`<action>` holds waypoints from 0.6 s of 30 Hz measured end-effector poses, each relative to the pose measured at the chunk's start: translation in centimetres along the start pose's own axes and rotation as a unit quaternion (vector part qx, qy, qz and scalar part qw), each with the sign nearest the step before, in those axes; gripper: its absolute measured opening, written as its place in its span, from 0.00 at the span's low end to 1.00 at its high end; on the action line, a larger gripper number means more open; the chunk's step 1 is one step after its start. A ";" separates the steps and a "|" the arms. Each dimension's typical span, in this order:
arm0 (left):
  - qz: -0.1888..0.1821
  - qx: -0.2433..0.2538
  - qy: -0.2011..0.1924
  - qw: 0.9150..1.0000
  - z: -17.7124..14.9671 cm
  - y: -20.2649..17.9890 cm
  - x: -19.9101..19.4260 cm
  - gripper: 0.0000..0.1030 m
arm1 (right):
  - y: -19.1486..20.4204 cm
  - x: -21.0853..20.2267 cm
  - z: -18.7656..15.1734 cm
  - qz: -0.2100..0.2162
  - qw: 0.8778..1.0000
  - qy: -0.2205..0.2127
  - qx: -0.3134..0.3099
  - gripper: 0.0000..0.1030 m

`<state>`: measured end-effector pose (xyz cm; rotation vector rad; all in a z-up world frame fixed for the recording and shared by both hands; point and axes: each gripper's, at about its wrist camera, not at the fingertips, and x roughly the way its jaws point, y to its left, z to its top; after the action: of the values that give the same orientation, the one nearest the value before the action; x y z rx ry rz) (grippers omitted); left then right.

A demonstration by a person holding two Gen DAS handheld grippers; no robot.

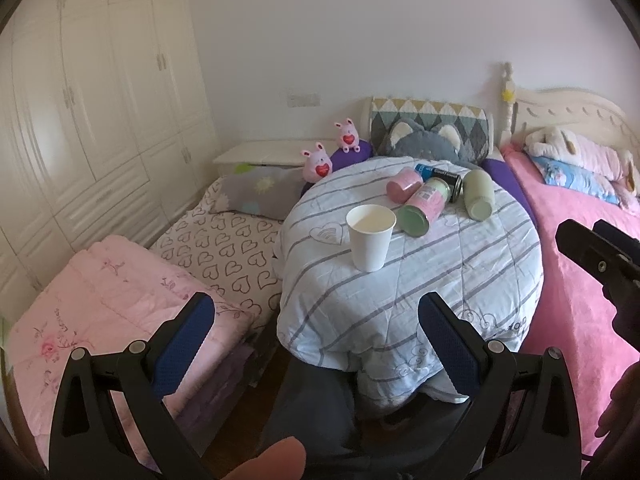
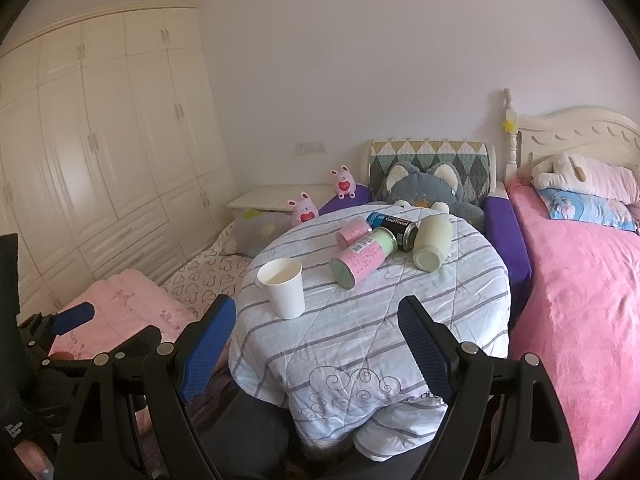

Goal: Flip cup upright

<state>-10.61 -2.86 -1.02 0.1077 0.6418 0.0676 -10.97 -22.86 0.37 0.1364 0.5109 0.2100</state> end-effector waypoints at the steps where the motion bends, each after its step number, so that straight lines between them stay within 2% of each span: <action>1: 0.001 0.002 -0.001 1.000 0.1 -0.1 0.1 1.00 | 0.0 0.1 0.0 0.000 1.000 0.001 0.000 0.82; 18: -0.002 0.010 -0.001 1.000 0.3 -0.4 0.6 1.00 | -0.3 1.2 0.1 0.002 1.000 0.014 0.003 0.82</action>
<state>-9.91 -3.23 -1.17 0.1253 0.6402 0.0582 -9.85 -22.89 -0.13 0.1403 0.5395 0.2148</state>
